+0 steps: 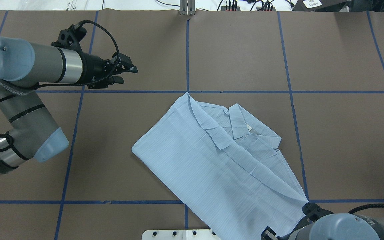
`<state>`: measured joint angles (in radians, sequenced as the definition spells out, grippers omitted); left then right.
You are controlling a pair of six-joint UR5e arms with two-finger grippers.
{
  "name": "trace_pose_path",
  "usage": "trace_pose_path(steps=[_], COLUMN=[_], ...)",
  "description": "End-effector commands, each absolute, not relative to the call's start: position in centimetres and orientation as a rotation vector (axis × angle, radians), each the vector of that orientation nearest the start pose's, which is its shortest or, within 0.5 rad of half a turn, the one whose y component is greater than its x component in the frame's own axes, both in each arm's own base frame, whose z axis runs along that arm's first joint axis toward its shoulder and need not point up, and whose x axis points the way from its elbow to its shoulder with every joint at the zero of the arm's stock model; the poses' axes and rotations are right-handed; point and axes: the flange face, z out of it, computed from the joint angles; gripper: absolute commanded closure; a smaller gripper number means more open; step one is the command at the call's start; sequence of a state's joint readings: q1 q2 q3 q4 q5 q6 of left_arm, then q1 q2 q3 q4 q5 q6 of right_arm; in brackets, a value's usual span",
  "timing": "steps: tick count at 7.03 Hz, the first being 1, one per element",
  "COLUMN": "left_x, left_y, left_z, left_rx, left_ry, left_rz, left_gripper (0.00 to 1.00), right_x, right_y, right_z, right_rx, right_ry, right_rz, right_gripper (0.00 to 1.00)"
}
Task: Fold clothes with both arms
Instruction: 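Grasp the shirt edge nearest the left gripper while the right gripper grasps near the collar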
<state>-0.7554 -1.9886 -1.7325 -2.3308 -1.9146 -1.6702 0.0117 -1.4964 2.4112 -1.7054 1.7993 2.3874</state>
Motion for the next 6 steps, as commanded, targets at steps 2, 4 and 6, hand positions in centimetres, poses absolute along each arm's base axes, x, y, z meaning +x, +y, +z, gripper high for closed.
trace_pose_path(steps=[2,4,6], left_x=[39.9,45.7,46.5], left_y=[-47.5,-42.8,-39.1], left_z=[30.4,31.2,28.3], left_rx=[0.104,0.033,-0.051], left_ry=[1.264,1.246,1.149], left_rz=[-0.62,-0.601,-0.636], left_gripper=[0.27,0.27,0.28], right_x=[-40.6,-40.2,-38.7], right_y=[-23.0,-31.5,-34.4], right_z=[26.4,21.2,21.0], right_rx=[-0.392,-0.268,-0.193], right_ry=[-0.746,-0.887,-0.904], right_rz=[0.859,0.839,0.783], right_gripper=[0.0,0.0,0.0])
